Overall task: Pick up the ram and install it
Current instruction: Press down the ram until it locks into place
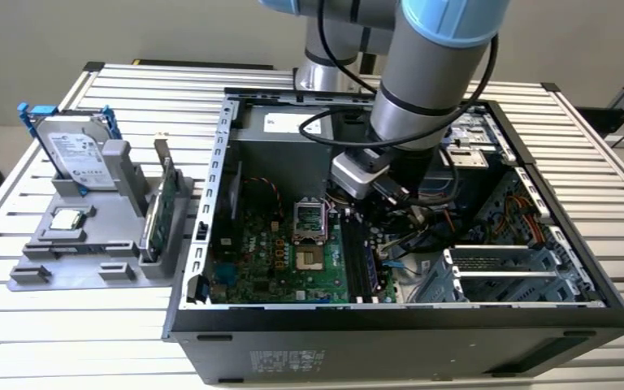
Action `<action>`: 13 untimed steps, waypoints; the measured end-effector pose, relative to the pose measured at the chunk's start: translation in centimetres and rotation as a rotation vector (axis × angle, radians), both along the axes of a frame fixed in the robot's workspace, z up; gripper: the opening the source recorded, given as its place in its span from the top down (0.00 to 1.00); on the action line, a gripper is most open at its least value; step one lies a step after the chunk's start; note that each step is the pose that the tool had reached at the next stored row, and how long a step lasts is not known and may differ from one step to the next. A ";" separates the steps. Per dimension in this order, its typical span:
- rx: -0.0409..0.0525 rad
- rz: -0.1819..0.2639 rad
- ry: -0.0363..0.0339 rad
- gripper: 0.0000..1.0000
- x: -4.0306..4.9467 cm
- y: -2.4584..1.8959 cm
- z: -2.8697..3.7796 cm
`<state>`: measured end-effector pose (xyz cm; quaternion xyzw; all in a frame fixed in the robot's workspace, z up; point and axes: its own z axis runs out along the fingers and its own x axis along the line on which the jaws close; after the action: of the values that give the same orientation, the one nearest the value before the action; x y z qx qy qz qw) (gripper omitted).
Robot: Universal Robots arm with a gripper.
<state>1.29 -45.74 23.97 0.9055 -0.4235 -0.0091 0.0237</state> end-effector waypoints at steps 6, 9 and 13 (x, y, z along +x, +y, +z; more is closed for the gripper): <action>0.0029 -0.040 -0.0311 1.00 0.01 0.00 -0.03; 0.0020 -0.082 -0.0321 1.00 0.00 0.00 -0.05; 0.0012 -0.153 -0.0323 1.00 -0.01 0.00 -0.17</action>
<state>1.28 -45.75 23.80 0.8707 -0.4916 0.0035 0.0156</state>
